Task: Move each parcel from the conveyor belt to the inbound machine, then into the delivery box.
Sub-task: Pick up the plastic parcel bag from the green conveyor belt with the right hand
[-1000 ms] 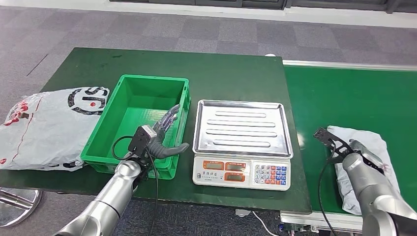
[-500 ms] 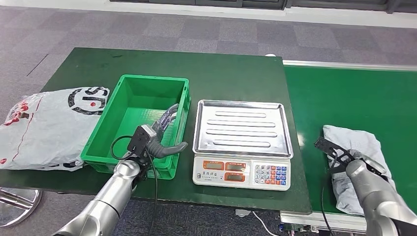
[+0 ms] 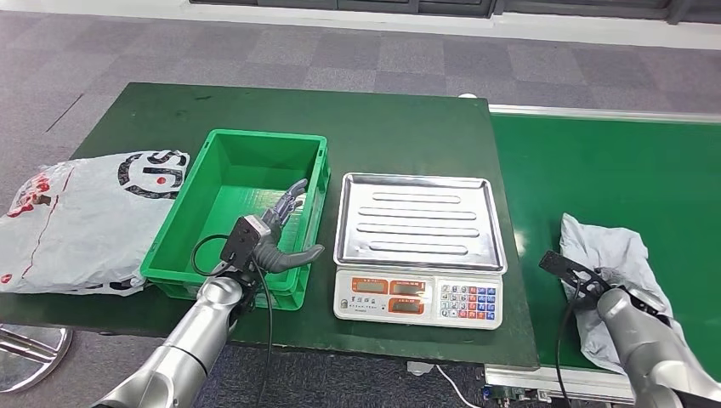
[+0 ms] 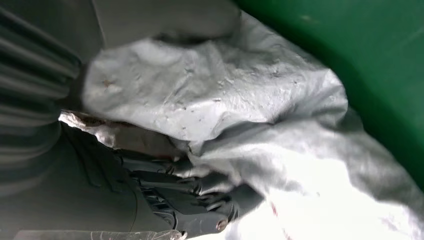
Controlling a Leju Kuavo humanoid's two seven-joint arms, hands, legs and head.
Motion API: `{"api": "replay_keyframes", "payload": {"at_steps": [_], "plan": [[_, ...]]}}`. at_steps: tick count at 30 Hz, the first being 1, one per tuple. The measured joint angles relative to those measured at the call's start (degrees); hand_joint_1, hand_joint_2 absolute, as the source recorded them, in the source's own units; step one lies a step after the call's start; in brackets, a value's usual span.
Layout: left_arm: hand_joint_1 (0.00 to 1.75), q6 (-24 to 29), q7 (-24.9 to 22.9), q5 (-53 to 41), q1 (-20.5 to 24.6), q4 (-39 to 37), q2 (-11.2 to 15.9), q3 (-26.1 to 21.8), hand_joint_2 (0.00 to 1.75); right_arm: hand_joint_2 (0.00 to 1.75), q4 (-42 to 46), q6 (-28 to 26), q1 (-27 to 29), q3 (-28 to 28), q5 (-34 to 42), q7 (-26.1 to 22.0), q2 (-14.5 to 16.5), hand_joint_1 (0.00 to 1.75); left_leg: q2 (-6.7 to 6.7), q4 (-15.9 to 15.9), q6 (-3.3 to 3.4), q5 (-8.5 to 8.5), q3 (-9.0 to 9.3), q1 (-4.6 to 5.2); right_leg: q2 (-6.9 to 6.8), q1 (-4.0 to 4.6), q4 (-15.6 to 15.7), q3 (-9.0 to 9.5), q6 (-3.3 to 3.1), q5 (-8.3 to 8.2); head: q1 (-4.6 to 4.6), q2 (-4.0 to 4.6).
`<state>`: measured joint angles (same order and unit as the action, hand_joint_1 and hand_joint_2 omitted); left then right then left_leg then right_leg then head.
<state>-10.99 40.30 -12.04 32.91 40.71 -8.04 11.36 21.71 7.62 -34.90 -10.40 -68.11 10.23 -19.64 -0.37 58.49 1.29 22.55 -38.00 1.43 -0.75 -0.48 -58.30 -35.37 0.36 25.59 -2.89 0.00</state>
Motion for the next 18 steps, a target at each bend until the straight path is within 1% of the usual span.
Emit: {"api": "replay_keyframes", "payload": {"at_steps": [6,12,18], "plan": [[0.0,0.0,0.0,0.0,-0.2,0.1,0.0,-0.1,1.75,1.75,1.4,-2.1,0.0,0.0,-0.3,-1.3,0.0,1.75,0.01,0.0,0.0,0.0,0.01,0.0,0.0,0.0,0.0,0.02,0.0,0.0,0.0,0.0],[0.0,0.0,0.0,0.0,-0.4,0.4,0.0,-0.1,1.75,1.75,2.3,-3.1,0.2,0.0,-0.3,-2.2,0.4,1.75,0.0,0.0,-0.01,0.01,0.01,0.0,0.0,0.01,0.0,0.02,0.0,0.0,0.0,0.0],[0.0,0.0,0.0,-0.1,-1.1,1.4,0.0,-0.8,1.75,1.75,4.6,-6.4,1.0,0.0,0.4,-4.8,1.2,1.75,0.02,0.0,-0.04,0.03,0.01,0.0,0.02,0.0,0.0,0.01,-0.01,0.0,0.0,0.0]]}}
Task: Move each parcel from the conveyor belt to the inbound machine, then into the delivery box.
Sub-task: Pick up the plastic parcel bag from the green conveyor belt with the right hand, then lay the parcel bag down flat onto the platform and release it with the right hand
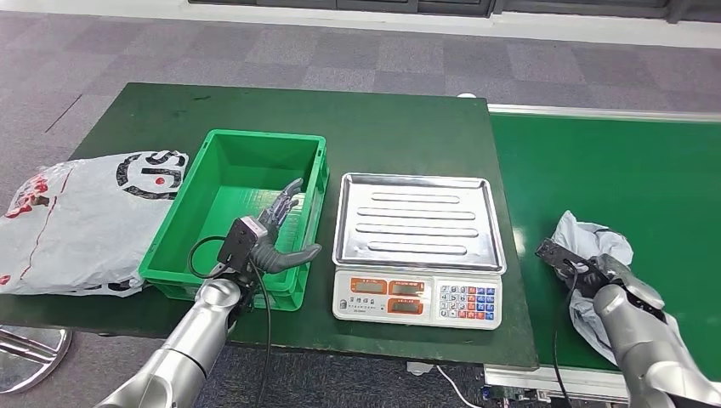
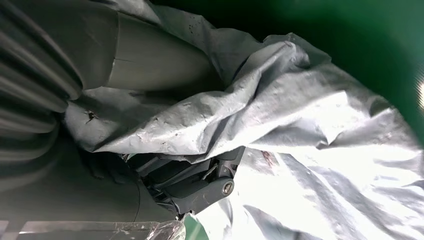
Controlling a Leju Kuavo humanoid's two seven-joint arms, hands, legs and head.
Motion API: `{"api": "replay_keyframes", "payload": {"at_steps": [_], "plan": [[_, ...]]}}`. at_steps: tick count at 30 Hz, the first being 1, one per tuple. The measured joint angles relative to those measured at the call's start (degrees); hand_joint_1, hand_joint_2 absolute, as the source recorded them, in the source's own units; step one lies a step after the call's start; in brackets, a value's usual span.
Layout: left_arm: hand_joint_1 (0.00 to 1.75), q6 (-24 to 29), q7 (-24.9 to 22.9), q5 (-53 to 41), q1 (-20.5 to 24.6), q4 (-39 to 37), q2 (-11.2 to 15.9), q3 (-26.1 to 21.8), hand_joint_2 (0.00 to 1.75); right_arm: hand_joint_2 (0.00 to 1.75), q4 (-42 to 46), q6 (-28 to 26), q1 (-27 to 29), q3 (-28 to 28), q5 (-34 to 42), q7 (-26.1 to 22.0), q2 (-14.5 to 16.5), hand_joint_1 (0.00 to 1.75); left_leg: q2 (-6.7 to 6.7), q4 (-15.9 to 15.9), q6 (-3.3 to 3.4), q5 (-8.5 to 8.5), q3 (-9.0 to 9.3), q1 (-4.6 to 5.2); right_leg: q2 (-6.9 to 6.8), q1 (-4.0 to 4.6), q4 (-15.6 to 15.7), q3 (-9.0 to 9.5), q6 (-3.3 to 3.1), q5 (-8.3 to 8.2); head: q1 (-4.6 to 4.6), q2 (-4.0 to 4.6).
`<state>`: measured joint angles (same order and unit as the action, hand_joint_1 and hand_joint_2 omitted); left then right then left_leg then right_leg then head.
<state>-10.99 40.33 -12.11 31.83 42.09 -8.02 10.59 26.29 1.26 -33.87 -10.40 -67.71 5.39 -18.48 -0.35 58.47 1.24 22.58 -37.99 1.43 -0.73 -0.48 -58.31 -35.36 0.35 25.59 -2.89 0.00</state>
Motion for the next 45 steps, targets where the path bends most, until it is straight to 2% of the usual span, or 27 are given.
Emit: {"api": "replay_keyframes", "payload": {"at_steps": [4,9,16,19,22,28,31,36,40,45], "plan": [[0.0,0.0,0.0,0.0,-0.9,1.3,0.1,-0.3,1.75,1.75,3.4,-4.4,0.7,0.0,2.7,-5.4,1.0,1.75,0.01,0.0,-0.01,0.01,-0.01,0.0,0.02,0.0,0.0,0.0,0.0,0.0,0.0,0.0],[0.0,-0.4,0.0,0.0,-1.8,3.0,0.1,-0.6,1.75,1.75,14.2,-15.2,2.6,0.0,8.5,-12.7,3.4,1.75,0.03,0.0,-0.02,0.02,0.0,0.0,0.04,0.0,0.0,-0.03,-0.04,0.04,0.0,0.0],[0.0,-0.6,0.0,0.0,-2.3,3.8,0.1,-0.9,1.75,1.75,26.2,-17.9,5.7,0.0,11.1,-15.1,5.5,1.75,-0.03,0.0,-0.03,0.1,0.0,0.0,0.0,0.0,0.0,-0.03,-0.06,0.12,0.0,0.0],[0.0,-1.1,0.0,0.3,-2.4,4.3,0.1,-1.1,1.75,1.75,31.4,-23.4,8.0,-0.3,15.5,-21.6,6.4,1.75,-0.01,0.0,-0.02,0.11,0.01,0.0,0.02,0.0,0.0,-0.04,-0.07,0.13,0.0,0.0],[0.0,-1.4,0.0,0.6,-2.3,4.2,0.0,-1.1,1.75,1.75,40.3,-28.9,12.1,-0.5,19.4,-28.7,7.9,1.75,-0.04,0.0,-0.02,0.12,0.0,-0.01,0.0,0.01,0.0,-0.05,-0.09,0.17,-0.01,0.0],[0.0,-2.3,0.0,1.3,-1.0,2.9,-0.6,-0.8,1.75,1.75,56.8,-33.8,19.9,0.6,21.6,-39.1,11.3,1.75,-0.02,0.0,-0.02,0.21,-0.03,-0.03,-0.01,0.03,0.0,-0.06,-0.09,0.29,0.0,0.0],[0.0,-2.9,0.0,1.5,-0.4,2.2,-1.2,0.0,1.75,1.75,60.1,-32.2,21.3,4.1,17.2,-39.2,12.3,1.75,0.09,0.0,-0.06,0.24,-0.02,-0.04,0.09,0.03,0.0,-0.07,-0.1,0.24,0.0,0.0],[0.0,-3.6,0.0,2.3,1.1,1.0,-2.1,1.9,1.75,1.75,55.5,-27.2,16.9,14.6,0.8,-32.6,14.2,1.75,0.36,0.0,-0.03,0.13,-0.04,-0.04,0.36,0.03,0.0,-0.18,-0.11,0.08,-0.01,0.0],[0.0,-3.7,0.0,2.9,2.4,-0.1,-2.6,3.4,1.75,1.75,47.8,-22.3,11.4,21.5,-1.2,-29.0,16.2,1.75,0.26,0.0,-0.01,0.01,-0.06,-0.04,0.28,0.03,0.0,-0.18,-0.07,0.03,-0.01,0.0],[0.0,-3.7,0.0,3.2,2.8,-1.1,-2.7,4.1,1.75,1.75,42.8,-21.7,8.0,25.7,-1.0,-28.5,17.1,1.75,0.19,0.0,-0.03,0.01,-0.08,-0.04,0.26,0.03,0.0,-0.18,-0.07,0.03,0.0,0.0]]}}
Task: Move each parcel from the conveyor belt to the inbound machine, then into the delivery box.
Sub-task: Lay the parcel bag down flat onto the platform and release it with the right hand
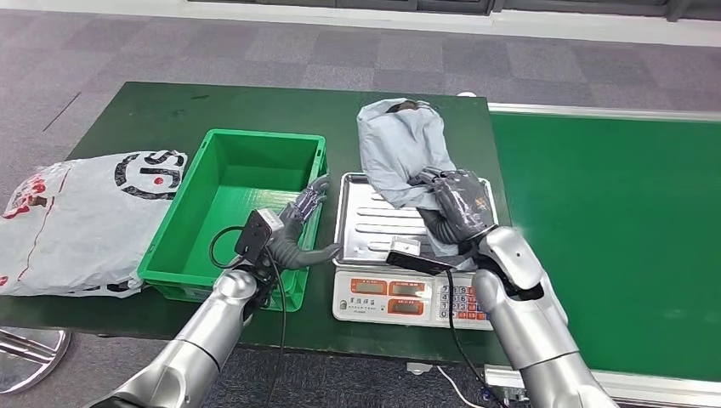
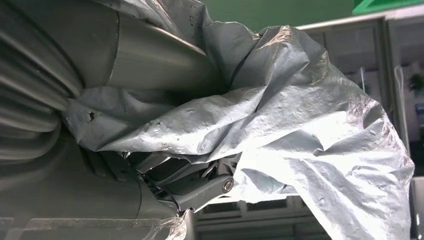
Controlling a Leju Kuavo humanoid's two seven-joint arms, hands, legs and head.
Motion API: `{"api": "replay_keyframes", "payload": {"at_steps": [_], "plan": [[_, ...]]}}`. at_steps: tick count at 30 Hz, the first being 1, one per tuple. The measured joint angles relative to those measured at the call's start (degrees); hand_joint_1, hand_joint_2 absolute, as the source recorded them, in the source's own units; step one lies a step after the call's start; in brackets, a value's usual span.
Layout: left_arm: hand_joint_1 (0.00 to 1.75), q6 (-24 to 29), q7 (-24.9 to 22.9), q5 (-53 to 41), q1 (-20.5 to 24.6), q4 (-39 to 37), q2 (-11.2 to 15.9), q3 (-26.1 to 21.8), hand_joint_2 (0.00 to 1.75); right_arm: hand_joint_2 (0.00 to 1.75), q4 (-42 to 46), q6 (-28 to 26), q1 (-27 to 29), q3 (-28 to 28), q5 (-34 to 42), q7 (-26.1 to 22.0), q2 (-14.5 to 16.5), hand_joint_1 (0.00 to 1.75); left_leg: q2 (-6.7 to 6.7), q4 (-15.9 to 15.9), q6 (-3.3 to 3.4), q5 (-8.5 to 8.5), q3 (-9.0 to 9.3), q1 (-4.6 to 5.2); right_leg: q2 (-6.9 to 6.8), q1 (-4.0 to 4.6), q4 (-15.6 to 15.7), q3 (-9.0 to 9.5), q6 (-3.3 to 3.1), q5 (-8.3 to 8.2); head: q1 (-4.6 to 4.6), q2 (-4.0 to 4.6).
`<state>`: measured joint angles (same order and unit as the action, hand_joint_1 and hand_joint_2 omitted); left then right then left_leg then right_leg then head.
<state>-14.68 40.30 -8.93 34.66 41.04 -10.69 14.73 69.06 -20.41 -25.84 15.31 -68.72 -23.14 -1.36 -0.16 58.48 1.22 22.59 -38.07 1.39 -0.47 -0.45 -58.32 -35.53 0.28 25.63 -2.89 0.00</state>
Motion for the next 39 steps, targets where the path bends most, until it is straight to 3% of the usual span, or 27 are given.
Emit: {"api": "replay_keyframes", "payload": {"at_steps": [4,11,15,20,29,39], "plan": [[0.0,0.0,0.0,0.0,0.2,-0.5,0.0,0.1,1.75,1.75,-2.0,1.6,-1.3,1.4,0.2,0.7,0.1,1.75,-0.02,0.0,-0.02,0.04,-0.04,0.01,0.01,-0.01,0.0,-0.02,0.0,0.02,0.0,0.0],[0.0,-0.1,0.0,0.2,1.1,-1.6,-0.1,1.3,1.75,1.75,-12.0,17.3,-7.1,5.4,6.0,3.0,1.5,1.75,0.01,0.0,-0.03,0.03,-0.04,0.0,0.01,0.0,0.0,-0.05,0.0,0.01,0.0,0.0],[0.0,0.2,0.0,0.8,1.5,-2.5,-0.4,2.1,1.75,1.75,-19.1,20.8,-9.7,8.6,9.8,1.3,3.0,0.04,0.01,0.0,-0.05,0.01,-0.03,-0.03,0.02,0.02,0.0,-0.04,-0.01,0.0,0.0,0.0],[0.0,1.2,0.0,1.2,1.5,-3.2,-0.6,2.5,1.75,1.75,-24.8,22.8,-11.5,11.8,14.8,-0.2,4.3,0.0,0.01,0.0,-0.06,0.02,-0.03,-0.03,0.03,0.03,0.0,-0.05,-0.03,0.01,0.0,0.0],[0.0,2.2,0.0,1.8,1.4,-3.5,-0.2,2.5,1.75,1.75,-27.5,20.8,-12.9,14.3,23.9,-4.9,4.4,0.0,0.01,0.0,-0.06,0.03,-0.03,-0.03,0.02,0.03,0.0,-0.05,-0.03,0.02,0.0,0.0],[0.0,2.2,0.0,1.8,1.4,-3.6,-0.2,2.5,1.75,1.75,-27.5,20.8,-13.0,14.3,25.0,-5.6,4.4,0.0,0.0,0.0,-0.06,0.03,-0.03,-0.03,0.02,0.02,0.0,-0.05,-0.03,0.02,0.0,0.0]]}}
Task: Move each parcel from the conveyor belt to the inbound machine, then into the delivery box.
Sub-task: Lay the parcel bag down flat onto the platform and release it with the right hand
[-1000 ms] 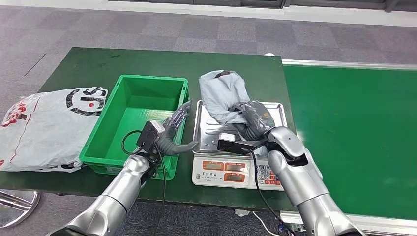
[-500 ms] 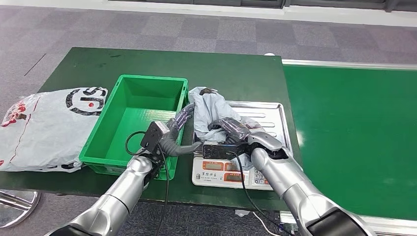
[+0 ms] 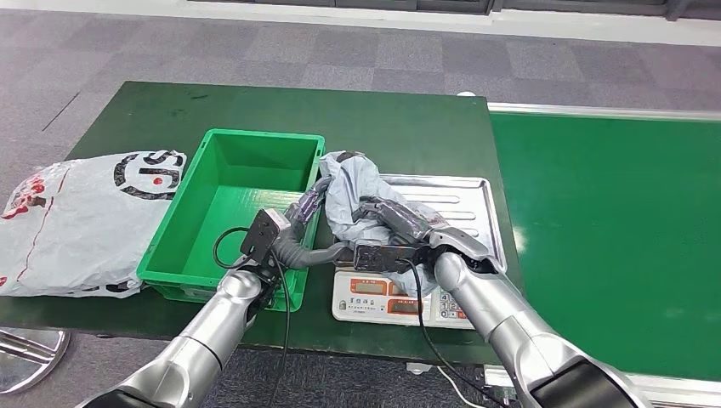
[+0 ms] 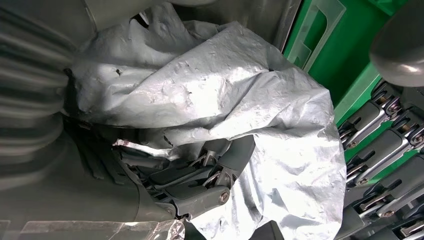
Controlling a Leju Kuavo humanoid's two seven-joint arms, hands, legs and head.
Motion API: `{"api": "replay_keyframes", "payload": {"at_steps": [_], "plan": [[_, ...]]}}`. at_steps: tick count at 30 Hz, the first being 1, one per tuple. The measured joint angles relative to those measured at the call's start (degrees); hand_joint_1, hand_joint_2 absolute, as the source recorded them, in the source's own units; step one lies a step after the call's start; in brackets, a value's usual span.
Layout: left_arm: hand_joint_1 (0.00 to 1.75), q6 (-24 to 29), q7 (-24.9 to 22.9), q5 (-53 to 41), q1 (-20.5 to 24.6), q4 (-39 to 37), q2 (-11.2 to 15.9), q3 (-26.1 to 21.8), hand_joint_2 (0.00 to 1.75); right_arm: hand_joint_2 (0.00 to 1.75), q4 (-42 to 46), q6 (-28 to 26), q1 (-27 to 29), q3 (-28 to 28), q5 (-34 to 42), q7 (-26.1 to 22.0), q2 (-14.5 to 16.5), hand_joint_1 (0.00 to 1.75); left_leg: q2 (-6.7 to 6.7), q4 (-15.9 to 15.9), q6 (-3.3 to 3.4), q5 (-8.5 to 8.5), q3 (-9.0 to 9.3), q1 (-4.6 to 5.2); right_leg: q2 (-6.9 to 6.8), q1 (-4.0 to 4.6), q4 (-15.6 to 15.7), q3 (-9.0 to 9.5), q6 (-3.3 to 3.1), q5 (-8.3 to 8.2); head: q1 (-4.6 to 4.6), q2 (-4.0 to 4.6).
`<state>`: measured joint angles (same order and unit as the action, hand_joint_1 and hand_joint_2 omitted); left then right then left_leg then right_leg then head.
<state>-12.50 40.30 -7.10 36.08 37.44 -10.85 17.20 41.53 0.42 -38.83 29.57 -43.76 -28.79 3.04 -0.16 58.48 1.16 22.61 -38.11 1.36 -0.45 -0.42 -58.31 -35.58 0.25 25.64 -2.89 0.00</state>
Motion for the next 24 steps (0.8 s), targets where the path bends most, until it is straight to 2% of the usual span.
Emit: {"api": "replay_keyframes", "payload": {"at_steps": [7,10,14,16,20,22,24], "plan": [[0.0,0.1,0.0,0.0,0.0,0.0,0.0,0.0,1.75,1.75,0.0,0.0,0.0,0.0,1.4,-0.6,0.0,0.0,0.0,0.0,0.0,0.0,0.0,0.0,0.0,0.0,0.0,0.0,0.0,0.0,0.0,0.0],[0.0,0.2,0.0,0.1,0.0,-0.1,0.0,0.0,1.75,1.75,1.4,-0.2,0.5,0.0,5.7,-2.4,-0.3,0.0,0.0,0.0,0.0,0.0,0.0,0.0,0.0,0.0,0.0,-0.01,0.0,0.0,0.0,0.0],[0.0,0.2,0.0,0.2,-0.1,-0.1,0.3,0.0,1.75,1.75,7.9,-1.5,2.0,-0.7,12.9,-3.3,-2.1,0.0,-0.03,0.0,0.01,0.0,0.01,0.0,-0.01,-0.01,0.0,-0.01,0.0,0.0,-0.01,0.0],[0.0,0.2,0.0,0.2,-0.1,-0.1,0.4,0.0,1.75,1.75,12.3,-4.6,3.2,-2.0,14.2,-3.3,-3.3,0.0,-0.05,0.0,0.01,0.01,0.01,0.01,-0.02,-0.02,0.0,0.0,0.0,0.01,-0.01,0.0],[0.0,0.0,0.0,0.1,-0.1,-0.1,0.5,0.0,1.75,1.75,23.5,-15.5,8.3,-7.6,19.2,-4.6,-4.8,0.0,-0.08,0.0,0.05,0.05,0.02,0.01,-0.09,-0.02,0.0,0.02,0.01,0.04,0.0,0.0],[0.0,0.2,0.0,0.1,-0.2,-0.1,0.5,0.0,1.75,1.75,29.2,-17.4,12.1,-11.5,24.5,-5.6,-5.2,0.0,-0.14,0.0,0.08,0.08,0.02,0.01,-0.18,-0.02,0.0,0.06,0.01,0.07,0.0,0.0],[0.0,0.4,0.0,0.1,-0.3,0.1,0.5,0.0,1.75,1.75,33.4,-17.0,15.6,-14.9,28.0,-6.5,-5.8,0.0,-0.2,0.0,0.08,0.09,0.01,0.02,-0.25,-0.02,0.0,0.09,0.02,0.09,0.0,0.0]]}}
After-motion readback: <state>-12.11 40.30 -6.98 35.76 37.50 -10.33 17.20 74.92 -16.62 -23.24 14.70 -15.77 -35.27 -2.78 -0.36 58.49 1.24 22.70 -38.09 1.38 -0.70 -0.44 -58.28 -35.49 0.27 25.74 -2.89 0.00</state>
